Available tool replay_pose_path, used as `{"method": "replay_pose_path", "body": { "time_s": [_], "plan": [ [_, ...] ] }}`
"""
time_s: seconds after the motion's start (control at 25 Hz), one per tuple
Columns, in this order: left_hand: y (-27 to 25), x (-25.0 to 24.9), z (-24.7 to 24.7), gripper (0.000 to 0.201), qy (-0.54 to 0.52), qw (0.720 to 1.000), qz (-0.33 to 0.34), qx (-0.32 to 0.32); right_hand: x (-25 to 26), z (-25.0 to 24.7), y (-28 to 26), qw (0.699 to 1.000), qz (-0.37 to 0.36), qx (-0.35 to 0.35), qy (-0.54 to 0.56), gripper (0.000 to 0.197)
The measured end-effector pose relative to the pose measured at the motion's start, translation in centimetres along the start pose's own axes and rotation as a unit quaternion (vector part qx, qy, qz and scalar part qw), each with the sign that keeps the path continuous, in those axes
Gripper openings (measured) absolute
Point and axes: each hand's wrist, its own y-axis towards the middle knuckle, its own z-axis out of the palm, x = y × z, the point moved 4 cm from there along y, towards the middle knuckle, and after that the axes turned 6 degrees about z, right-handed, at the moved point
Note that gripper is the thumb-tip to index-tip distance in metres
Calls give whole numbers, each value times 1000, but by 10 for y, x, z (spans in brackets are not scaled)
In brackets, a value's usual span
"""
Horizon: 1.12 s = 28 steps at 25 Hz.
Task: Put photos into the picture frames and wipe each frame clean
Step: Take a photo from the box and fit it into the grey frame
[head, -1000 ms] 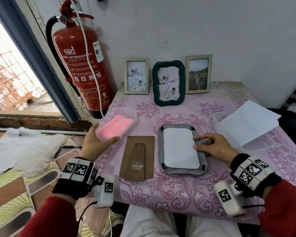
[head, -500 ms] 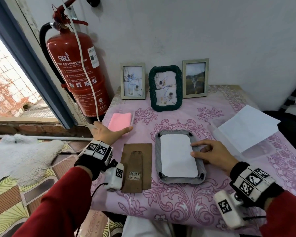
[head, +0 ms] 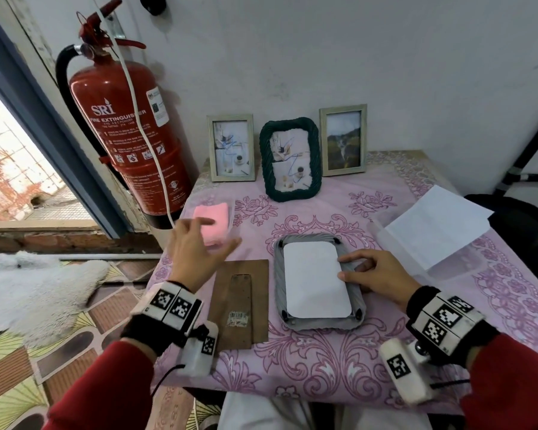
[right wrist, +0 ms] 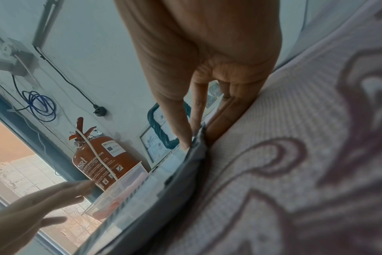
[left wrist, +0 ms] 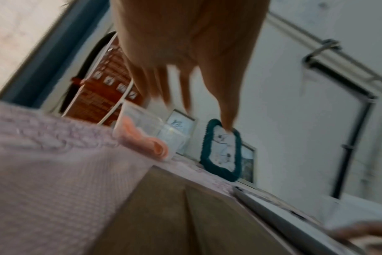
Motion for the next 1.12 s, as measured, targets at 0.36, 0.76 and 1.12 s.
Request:
{"method": "replay_pose_path", "body": {
  "time_s": [0.36,0.76,1.12],
  "plan": [
    [-58,-8,32,107,68,907,140,390,-5,1,1,1000,8,-5,15,30],
    [-45,-32,22,66,-18,963,128,235,-7,2,4,1000,7,-15,10,27],
    [-38,-86,59,44,-134,960,65,236,-7,4,-1,999,22,-1,34,27]
  ]
}}
